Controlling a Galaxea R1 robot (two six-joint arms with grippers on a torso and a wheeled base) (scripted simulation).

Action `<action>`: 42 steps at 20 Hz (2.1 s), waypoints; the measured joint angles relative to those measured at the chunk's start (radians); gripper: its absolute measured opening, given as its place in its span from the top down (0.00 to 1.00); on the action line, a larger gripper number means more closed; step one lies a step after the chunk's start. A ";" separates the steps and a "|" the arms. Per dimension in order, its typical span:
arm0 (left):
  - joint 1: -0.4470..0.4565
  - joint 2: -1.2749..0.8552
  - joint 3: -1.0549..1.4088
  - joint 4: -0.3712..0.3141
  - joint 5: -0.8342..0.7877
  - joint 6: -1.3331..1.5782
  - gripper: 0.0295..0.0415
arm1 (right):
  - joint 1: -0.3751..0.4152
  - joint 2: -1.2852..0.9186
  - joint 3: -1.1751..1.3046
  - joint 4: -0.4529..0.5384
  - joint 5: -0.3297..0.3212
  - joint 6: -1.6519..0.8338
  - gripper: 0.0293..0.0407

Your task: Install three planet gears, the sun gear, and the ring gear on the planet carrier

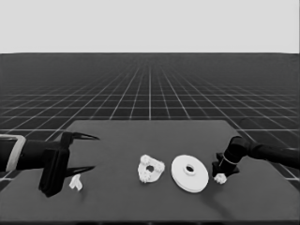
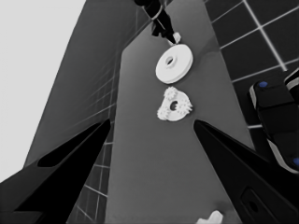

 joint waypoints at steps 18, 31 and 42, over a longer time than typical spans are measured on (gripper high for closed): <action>0.000 0.000 0.000 0.000 0.000 0.000 0.25 | 0.236 0.887 -0.308 0.137 -0.242 0.544 0.86; 0.000 0.000 0.000 0.000 0.000 0.000 0.25 | 0.108 0.925 -0.416 0.022 -0.201 0.488 0.86; 0.000 0.000 0.000 0.000 0.000 0.000 0.25 | 0.105 0.925 -0.416 0.022 -0.201 0.595 0.86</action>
